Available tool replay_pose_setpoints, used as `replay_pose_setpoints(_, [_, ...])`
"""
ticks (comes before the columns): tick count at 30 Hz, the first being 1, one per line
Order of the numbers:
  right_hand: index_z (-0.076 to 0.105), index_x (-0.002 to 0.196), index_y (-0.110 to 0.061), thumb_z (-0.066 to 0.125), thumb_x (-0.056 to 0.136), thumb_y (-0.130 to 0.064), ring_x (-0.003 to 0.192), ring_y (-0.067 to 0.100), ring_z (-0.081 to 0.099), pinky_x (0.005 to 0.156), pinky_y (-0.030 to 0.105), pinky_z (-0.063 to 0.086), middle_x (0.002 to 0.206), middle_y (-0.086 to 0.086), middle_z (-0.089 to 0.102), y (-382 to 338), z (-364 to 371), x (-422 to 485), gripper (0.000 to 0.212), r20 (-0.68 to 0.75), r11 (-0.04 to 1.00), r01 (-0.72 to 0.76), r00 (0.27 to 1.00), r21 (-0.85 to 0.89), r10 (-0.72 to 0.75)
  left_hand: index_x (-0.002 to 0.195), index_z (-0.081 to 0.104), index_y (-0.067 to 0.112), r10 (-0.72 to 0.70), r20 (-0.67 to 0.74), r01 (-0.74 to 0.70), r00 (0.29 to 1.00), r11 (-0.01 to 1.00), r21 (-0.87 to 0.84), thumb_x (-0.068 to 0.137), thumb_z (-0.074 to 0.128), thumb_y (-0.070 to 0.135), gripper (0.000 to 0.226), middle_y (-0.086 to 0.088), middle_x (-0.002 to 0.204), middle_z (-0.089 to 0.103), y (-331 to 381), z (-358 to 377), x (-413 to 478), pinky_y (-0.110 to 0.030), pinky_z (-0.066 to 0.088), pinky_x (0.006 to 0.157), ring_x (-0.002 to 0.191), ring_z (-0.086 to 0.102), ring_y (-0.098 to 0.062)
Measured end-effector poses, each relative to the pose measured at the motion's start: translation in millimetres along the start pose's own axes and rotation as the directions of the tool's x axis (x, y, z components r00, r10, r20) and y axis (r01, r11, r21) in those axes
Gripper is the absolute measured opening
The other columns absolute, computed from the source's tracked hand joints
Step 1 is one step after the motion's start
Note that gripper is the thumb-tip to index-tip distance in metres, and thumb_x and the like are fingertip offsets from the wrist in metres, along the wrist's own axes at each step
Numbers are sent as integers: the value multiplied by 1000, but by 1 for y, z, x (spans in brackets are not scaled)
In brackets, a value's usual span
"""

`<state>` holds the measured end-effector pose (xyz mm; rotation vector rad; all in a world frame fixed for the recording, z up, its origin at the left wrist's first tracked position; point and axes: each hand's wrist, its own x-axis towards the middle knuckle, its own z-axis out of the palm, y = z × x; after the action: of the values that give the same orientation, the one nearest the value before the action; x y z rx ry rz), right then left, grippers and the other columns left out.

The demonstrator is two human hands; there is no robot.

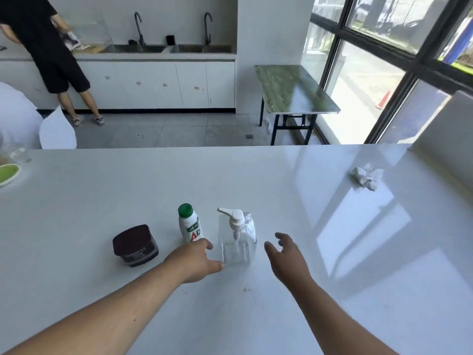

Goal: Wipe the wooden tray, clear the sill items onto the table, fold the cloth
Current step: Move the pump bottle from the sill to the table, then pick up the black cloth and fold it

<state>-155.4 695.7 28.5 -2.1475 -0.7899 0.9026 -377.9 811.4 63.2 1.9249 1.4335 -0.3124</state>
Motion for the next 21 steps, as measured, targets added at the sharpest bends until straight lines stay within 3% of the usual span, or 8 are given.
replay_pose_setpoints(4, [52, 147, -28, 60, 95, -45, 128, 22, 54, 101, 40, 51, 143, -2, 59, 11, -34, -75, 55, -167, 970, 73, 979, -231, -114, 133, 56, 40, 234, -8, -234, 972, 972, 32, 76, 69, 70, 66, 18, 130, 62, 10, 3, -38, -33, 53, 98, 113, 61, -8])
replay_pose_setpoints(10, [49, 151, -28, 57, 97, -46, 141, 19, 42, 110, 38, 44, 151, -6, 54, 76, -85, -207, 58, -393, 920, -123, 919, -373, -37, 141, 49, 44, 583, 12, -581, 813, 808, 103, 77, 64, 70, 71, 14, 150, 53, 69, 52, -107, -35, 49, 97, 131, 54, -12])
replay_pose_setpoints(13, [46, 153, -29, 55, 97, -46, 143, 18, 39, 110, 37, 43, 152, -7, 52, 115, -116, -269, 59, -522, 911, -245, 852, -333, 38, 149, 43, 41, 703, 77, -707, 707, 699, 108, 84, 66, 64, 72, 15, 157, 44, 105, 91, -145, -32, 46, 95, 137, 47, -11])
replay_pose_setpoints(18, [41, 156, -27, 55, 98, -48, 147, 21, 34, 115, 39, 39, 155, -5, 47, 174, -152, -361, 64, -697, 896, -393, 702, -207, 148, 153, 40, 37, 834, 192, -856, 518, 507, 105, 88, 67, 59, 74, 16, 163, 38, 164, 158, -205, -35, 41, 110, 147, 37, -11])
replay_pose_setpoints(21, [40, 156, -27, 54, 98, -49, 149, 20, 33, 118, 38, 36, 156, -5, 47, 206, -166, -408, 64, -746, 876, -456, 635, -155, 199, 152, 41, 40, 860, 280, -903, 426, 422, 77, 86, 66, 61, 74, 17, 161, 39, 195, 200, -238, -33, 44, 101, 129, 48, -1])
